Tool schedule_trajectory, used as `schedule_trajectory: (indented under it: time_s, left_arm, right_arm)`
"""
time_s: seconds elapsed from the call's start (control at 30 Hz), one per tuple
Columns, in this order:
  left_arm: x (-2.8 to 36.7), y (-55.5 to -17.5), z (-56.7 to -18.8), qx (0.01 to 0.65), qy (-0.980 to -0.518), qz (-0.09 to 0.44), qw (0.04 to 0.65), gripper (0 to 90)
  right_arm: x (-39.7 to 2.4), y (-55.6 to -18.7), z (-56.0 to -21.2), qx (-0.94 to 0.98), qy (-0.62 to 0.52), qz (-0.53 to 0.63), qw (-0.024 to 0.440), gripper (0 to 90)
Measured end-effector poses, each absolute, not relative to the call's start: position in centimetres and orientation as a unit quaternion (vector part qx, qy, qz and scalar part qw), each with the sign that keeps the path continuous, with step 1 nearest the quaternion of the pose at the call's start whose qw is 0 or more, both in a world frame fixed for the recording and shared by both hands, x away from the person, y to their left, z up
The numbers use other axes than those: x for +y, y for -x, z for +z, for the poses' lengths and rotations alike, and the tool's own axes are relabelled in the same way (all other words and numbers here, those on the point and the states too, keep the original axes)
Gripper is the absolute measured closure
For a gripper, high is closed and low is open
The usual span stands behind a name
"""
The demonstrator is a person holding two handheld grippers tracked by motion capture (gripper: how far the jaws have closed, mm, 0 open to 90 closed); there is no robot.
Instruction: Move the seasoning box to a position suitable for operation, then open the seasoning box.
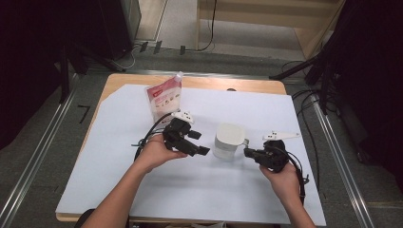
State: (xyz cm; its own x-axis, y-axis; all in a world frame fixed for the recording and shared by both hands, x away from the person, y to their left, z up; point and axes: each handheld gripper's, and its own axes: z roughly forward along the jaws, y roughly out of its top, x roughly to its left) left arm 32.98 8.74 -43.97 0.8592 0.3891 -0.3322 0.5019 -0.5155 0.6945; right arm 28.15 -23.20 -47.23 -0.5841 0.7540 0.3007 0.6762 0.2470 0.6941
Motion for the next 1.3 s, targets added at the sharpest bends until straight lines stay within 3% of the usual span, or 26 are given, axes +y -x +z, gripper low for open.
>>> schedule_trajectory:
  time_s: [0.73,1.3]
  left_arm:
    - [8.6,-33.1,-43.6,0.226,-0.886,-0.042,0.402,28.5]
    - [7.5,-35.4,-43.0,0.207,-0.894,-0.062,0.392,26.8]
  right_arm:
    - [-24.8,-29.4,-45.5,0.784,-0.452,0.42,0.067,90.0]
    - [-24.9,-31.3,-45.2,0.798,-0.444,0.402,0.067,90.0]
